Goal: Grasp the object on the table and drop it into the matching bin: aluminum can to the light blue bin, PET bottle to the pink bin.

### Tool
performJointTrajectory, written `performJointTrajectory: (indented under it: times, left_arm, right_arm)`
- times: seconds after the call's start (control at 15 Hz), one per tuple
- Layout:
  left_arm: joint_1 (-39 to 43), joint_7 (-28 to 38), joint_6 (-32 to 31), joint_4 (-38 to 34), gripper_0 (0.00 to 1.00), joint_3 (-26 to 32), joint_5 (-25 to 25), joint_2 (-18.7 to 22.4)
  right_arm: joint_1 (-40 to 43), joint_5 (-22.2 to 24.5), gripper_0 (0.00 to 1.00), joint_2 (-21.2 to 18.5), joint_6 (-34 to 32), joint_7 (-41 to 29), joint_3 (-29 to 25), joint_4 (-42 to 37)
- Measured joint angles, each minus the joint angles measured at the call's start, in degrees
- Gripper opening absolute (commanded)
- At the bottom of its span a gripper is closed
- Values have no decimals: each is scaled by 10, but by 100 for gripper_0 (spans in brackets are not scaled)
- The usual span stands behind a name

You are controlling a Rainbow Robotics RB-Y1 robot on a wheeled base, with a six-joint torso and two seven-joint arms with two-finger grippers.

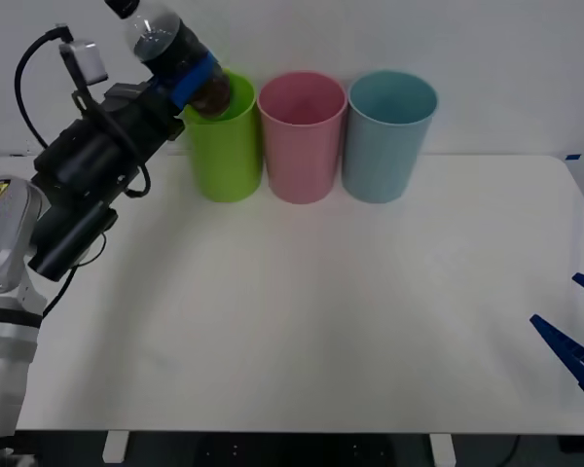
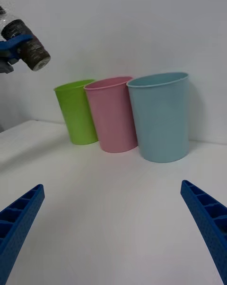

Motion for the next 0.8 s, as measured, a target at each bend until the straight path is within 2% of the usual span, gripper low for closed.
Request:
performJointTrajectory:
  times: [0.4,0.8]
  left_arm:
    - [-111,-16,29,113,0,-1,-93,-56]
    - [-230,-45,85,255,0,0,-179,-98]
  right_arm:
    - [0,0,100,0,0,0,0,0]
    - [0,0,100,0,0,0,0,0]
